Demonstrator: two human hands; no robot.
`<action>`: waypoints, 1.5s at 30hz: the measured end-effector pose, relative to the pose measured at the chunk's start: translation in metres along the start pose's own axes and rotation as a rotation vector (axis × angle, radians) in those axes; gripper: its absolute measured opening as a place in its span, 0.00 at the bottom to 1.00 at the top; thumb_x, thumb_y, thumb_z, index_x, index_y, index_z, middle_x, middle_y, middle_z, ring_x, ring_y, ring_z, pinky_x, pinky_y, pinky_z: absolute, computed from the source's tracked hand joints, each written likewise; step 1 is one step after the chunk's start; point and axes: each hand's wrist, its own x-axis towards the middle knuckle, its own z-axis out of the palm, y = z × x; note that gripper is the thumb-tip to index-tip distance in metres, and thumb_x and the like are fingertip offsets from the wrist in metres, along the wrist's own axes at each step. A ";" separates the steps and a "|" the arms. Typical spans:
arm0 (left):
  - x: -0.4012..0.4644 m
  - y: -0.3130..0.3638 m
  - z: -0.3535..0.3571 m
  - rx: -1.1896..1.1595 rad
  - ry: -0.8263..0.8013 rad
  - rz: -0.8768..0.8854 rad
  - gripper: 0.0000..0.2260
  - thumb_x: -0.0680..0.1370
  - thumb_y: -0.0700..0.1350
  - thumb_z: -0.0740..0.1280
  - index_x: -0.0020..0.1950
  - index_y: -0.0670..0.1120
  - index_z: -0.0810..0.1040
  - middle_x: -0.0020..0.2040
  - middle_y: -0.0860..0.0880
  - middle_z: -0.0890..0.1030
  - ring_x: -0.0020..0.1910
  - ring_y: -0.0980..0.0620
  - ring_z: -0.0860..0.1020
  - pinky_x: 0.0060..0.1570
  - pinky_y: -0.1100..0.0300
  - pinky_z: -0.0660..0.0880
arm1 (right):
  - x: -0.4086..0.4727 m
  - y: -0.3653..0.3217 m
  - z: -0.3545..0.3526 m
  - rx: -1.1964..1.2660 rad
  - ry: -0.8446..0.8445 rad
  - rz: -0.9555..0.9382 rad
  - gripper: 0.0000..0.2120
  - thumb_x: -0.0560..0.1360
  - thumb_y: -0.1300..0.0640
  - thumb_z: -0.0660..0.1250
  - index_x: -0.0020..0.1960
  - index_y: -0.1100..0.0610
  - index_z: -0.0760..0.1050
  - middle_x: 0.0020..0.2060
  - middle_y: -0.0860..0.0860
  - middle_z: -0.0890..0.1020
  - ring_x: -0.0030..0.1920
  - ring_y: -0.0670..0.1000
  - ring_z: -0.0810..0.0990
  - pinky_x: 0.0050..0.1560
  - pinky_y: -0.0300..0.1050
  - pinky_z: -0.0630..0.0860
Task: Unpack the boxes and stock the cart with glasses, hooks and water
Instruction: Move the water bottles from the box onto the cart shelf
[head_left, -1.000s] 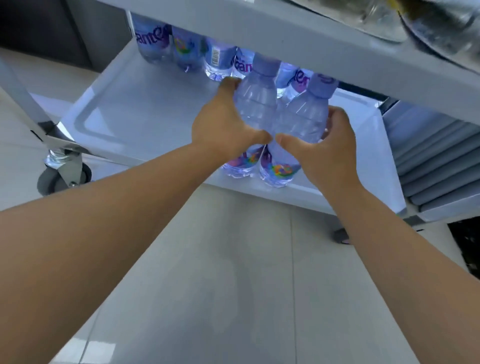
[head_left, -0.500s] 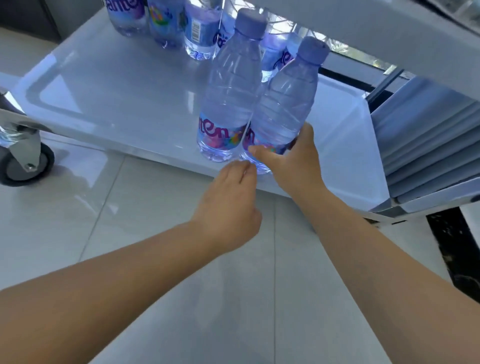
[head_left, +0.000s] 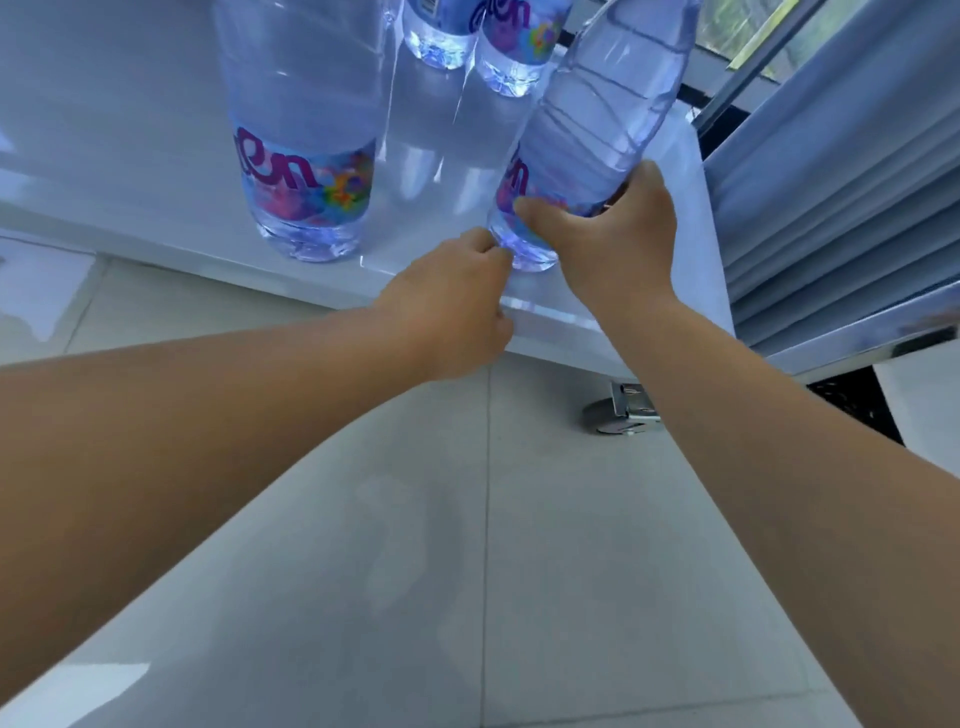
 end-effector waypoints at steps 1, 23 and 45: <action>0.006 0.001 0.003 -0.007 -0.012 0.006 0.15 0.76 0.45 0.61 0.62 0.41 0.72 0.63 0.45 0.70 0.61 0.44 0.71 0.55 0.55 0.68 | 0.006 0.002 -0.002 0.002 0.012 0.002 0.24 0.62 0.50 0.78 0.49 0.56 0.68 0.34 0.42 0.72 0.34 0.41 0.73 0.38 0.34 0.71; 0.099 0.013 0.007 0.042 -0.052 -0.111 0.16 0.81 0.47 0.57 0.64 0.41 0.71 0.68 0.44 0.67 0.64 0.42 0.70 0.56 0.55 0.68 | 0.107 0.025 0.043 0.037 0.085 0.103 0.25 0.70 0.49 0.72 0.59 0.62 0.69 0.56 0.55 0.77 0.55 0.53 0.76 0.48 0.38 0.69; 0.106 0.007 0.013 0.111 -0.012 -0.034 0.14 0.80 0.47 0.56 0.60 0.39 0.70 0.64 0.43 0.68 0.65 0.45 0.66 0.58 0.56 0.64 | 0.134 0.026 0.058 -0.074 0.143 0.144 0.22 0.75 0.52 0.68 0.62 0.62 0.66 0.60 0.56 0.74 0.60 0.56 0.74 0.54 0.44 0.69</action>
